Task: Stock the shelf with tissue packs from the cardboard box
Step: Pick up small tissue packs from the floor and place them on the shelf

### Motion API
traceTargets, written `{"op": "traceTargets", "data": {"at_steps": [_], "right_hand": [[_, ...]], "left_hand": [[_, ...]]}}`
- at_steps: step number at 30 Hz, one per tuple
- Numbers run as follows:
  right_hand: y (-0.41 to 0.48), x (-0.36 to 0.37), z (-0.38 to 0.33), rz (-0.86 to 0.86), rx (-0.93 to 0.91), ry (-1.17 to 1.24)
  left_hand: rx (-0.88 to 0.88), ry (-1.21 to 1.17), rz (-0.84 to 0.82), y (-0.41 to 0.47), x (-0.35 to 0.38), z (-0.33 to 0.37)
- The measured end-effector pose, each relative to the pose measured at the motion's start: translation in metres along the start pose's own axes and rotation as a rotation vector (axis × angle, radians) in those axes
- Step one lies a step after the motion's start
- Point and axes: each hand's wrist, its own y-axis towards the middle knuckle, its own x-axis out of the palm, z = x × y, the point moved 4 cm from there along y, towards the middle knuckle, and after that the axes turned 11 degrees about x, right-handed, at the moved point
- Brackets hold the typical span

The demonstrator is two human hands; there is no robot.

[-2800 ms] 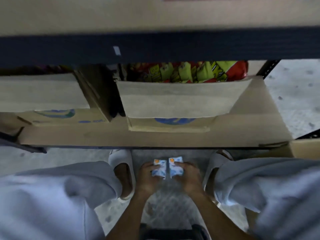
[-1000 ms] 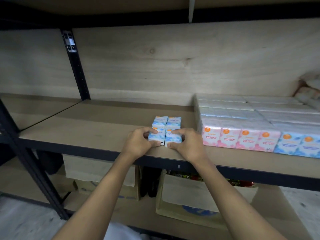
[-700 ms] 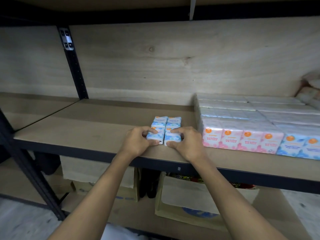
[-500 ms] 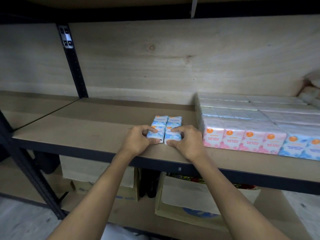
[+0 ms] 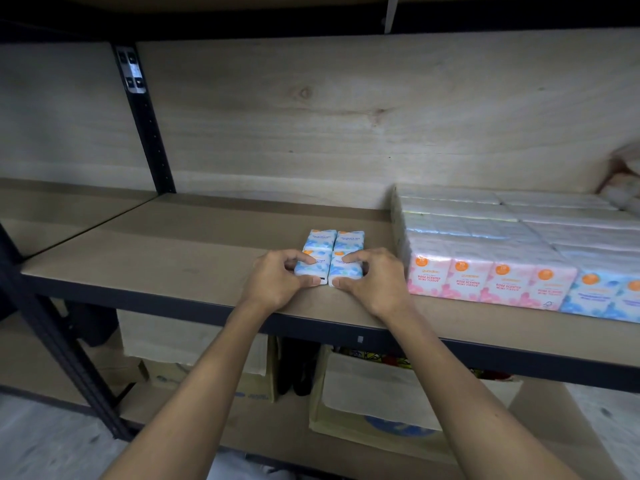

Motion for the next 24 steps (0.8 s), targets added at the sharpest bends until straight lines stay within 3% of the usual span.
{"op": "traceTargets", "data": {"at_steps": [24], "right_hand": [[0.0033, 0.0047, 0.0052, -0.009, 0.0, 0.021]], "left_hand": [[0.007, -0.008, 0.012, -0.0005, 0.0028, -0.0016]]}}
